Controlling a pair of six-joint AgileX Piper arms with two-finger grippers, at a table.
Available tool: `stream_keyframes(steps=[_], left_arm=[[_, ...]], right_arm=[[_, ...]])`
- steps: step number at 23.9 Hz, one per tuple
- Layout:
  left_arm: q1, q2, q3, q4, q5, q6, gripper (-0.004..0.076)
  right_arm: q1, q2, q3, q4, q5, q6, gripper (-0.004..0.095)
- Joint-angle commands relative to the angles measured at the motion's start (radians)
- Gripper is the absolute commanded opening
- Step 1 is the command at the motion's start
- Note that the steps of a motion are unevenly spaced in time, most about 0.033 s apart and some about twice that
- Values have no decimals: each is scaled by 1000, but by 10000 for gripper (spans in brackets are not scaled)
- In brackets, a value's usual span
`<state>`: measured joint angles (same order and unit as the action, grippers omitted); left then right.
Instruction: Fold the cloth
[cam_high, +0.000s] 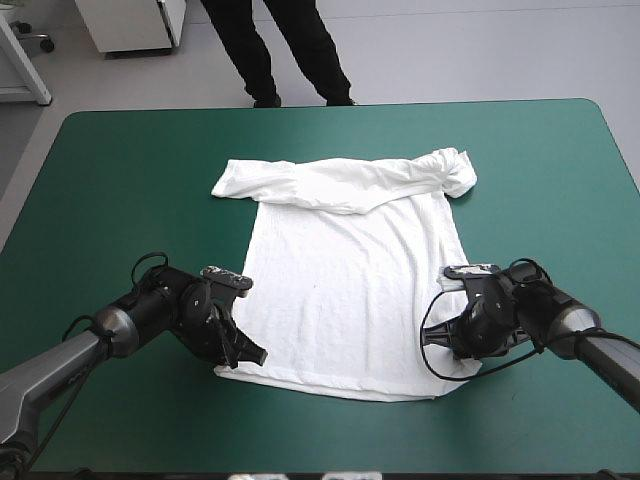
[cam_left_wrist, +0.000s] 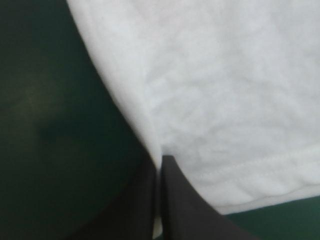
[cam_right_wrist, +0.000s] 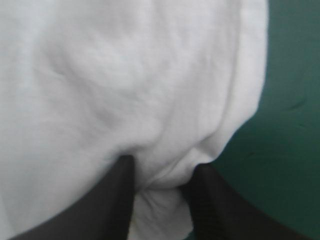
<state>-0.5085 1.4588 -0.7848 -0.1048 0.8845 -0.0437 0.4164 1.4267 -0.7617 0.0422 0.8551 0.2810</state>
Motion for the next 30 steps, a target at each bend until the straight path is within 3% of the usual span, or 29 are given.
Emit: stream_keyframes(steps=[1,6,12,19,25,30], left_arm=[[-19,43,39,-92,-78,-8,-9],[-17,43,27,-90,-76,-8,-9],[-17,-27,-138,-50,-13,-8,-9],[77,-177,-528,41,18,-9,-9],[112,-208,-805,194,-65,38,-9],[112,-208,-1003,187,-181,88,-9]], right_arm=[[35,71,43,109,-67,-18,-17],[37,51,32,97,-46,1,-17],[37,-107,-131,-25,97,19,-17],[37,-205,-613,-187,224,-24,-17],[37,-192,-920,-282,134,-120,-17],[37,-191,-1082,-319,-14,-190,-17]])
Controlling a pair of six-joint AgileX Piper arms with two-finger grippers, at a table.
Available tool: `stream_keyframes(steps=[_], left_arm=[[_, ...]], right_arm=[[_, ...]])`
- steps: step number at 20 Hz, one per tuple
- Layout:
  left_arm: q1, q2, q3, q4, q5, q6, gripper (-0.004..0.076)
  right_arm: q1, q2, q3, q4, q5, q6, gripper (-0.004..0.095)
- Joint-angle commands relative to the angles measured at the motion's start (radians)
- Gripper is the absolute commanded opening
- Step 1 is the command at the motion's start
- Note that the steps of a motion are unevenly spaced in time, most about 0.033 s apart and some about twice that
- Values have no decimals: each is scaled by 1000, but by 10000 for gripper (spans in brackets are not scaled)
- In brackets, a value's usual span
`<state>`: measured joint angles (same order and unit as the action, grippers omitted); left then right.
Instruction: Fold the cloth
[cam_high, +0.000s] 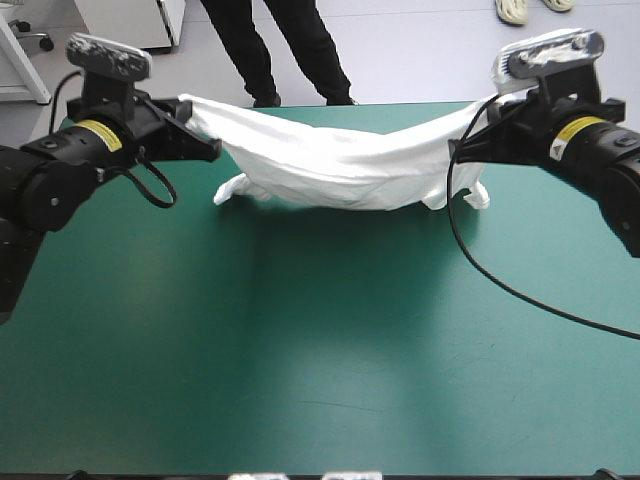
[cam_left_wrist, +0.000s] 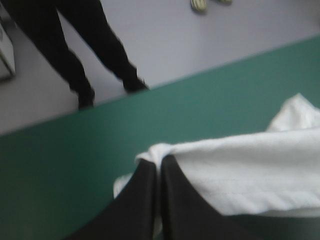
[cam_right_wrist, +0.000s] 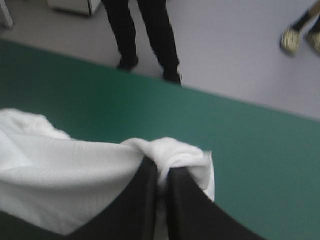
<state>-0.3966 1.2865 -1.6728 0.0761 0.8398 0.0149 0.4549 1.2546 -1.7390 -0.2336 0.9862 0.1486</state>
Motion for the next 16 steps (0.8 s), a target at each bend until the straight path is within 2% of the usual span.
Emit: stream_keyframes(steps=[1,5,9,12,16], left_arm=[[0,-36,-153,6,-158,41,-9],[0,-36,-337,-31,-249,128,-9],[0,-36,-454,-148,-284,229,-9],[0,-49,-494,-242,-351,318,-9],[0,-45,-499,-263,-340,345,-9]], right_arm=[[-1,-19,-125,-44,-166,-81,-17],[-1,-19,-257,-44,-311,-184,-17],[-1,-19,-380,-24,-450,-243,-17],[-1,-17,-462,-17,-447,-256,-17],[-1,4,-471,-17,-376,-237,-17]])
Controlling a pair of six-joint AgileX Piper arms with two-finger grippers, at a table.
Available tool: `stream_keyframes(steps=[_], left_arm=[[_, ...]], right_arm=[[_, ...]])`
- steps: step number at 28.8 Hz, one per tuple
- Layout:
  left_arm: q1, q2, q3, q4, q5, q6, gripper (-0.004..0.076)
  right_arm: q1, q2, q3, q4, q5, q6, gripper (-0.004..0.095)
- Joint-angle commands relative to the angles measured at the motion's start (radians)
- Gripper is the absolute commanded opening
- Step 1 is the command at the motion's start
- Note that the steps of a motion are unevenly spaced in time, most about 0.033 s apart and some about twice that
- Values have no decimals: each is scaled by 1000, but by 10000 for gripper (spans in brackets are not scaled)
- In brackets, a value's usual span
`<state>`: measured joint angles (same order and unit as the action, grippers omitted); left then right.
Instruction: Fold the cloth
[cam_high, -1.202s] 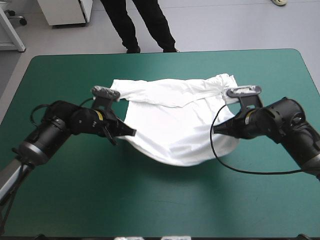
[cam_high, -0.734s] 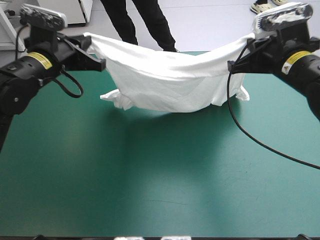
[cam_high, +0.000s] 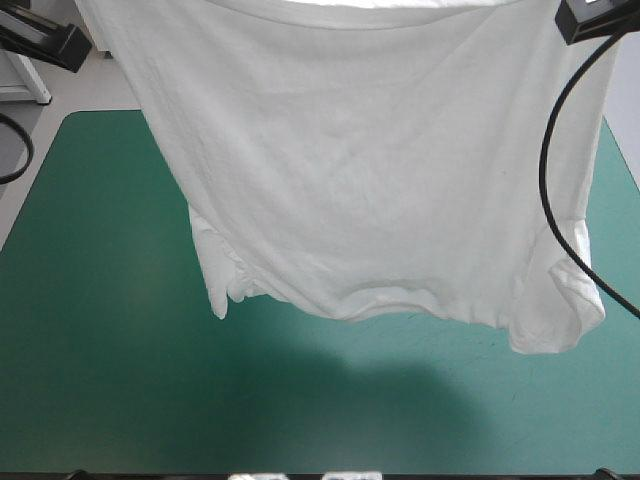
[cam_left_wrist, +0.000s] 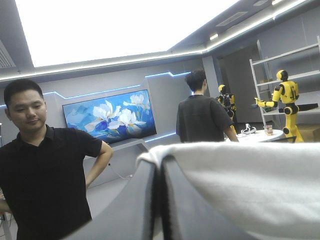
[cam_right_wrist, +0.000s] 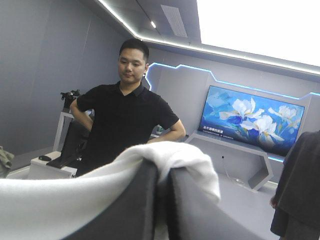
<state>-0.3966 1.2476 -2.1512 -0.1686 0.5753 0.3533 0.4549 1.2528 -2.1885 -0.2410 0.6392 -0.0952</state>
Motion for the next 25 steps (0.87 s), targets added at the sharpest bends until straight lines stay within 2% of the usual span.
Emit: stream_keyframes(steps=[1,3,5,8,12,13,17,25], left_arm=[[0,16,-20,-7,-73,6,-9],[0,42,-20,5,-77,-16,-9],[0,90,-20,80,-104,-107,-9],[0,166,-20,197,-175,-208,-9],[6,261,-20,271,-330,-226,-9],[20,289,-20,271,-398,-228,-9],[65,344,-31,239,-556,-232,-9],[103,385,-121,250,-528,-232,-9]], right_arm=[[-1,25,-21,-15,12,26,-17],[-3,61,-19,-42,44,62,-17],[-16,108,-19,-97,57,118,-17],[-52,180,-19,-177,24,239,-17],[-120,268,-27,-153,-112,263,-17],[-134,289,-35,-146,-163,260,-17],[-148,357,-101,-146,-293,242,-17],[-148,417,-200,-107,-295,227,-17]])
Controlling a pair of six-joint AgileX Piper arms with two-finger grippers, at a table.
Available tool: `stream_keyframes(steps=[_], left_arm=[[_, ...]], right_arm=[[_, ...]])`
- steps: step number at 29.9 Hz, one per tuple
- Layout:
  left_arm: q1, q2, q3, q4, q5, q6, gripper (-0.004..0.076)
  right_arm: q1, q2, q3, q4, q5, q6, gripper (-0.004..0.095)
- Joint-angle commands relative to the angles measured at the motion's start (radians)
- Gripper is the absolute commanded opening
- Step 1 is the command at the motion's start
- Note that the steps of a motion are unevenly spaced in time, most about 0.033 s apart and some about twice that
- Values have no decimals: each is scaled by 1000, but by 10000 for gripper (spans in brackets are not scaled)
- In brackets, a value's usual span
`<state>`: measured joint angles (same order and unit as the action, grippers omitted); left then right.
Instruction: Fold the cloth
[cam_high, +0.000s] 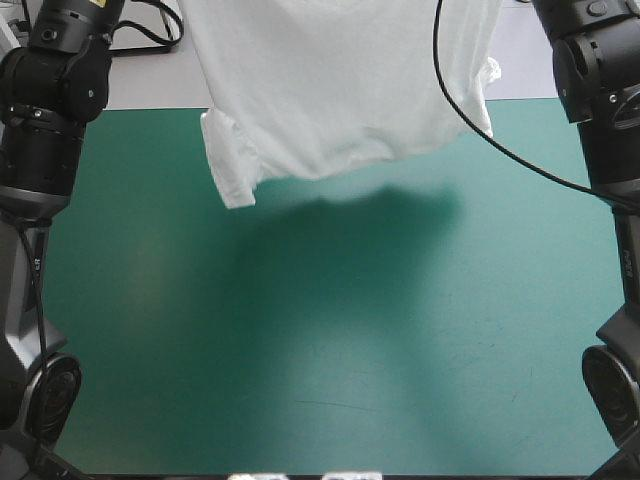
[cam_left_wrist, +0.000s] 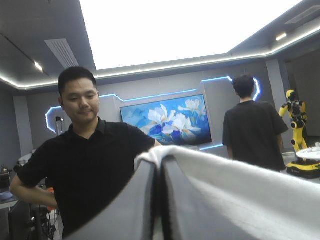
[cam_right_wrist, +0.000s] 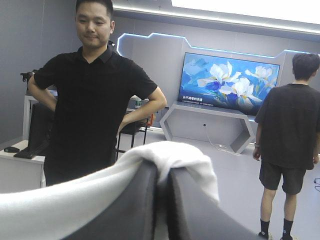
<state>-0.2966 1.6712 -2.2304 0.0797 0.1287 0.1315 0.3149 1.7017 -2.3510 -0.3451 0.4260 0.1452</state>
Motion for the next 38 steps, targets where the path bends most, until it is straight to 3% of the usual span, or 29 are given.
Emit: stream_keyframes(steps=[1,5,9,16,32,38], left_arm=[[3,-35,-37,0,-62,-11,-9],[3,10,-16,-27,116,-12,-9],[22,33,122,-96,127,-10,-9],[62,-15,500,-156,162,-10,-9],[47,-372,1258,-275,245,-12,-9],[-51,-508,1457,-279,412,-36,-9]], right_arm=[[-8,-27,-36,2,-63,-13,-17],[-28,6,4,54,42,-9,-17],[-84,32,146,211,66,-29,-17],[-186,9,499,510,80,-238,-17],[-184,-208,1198,679,234,-323,-17],[-158,-329,1423,757,259,-374,-17]])
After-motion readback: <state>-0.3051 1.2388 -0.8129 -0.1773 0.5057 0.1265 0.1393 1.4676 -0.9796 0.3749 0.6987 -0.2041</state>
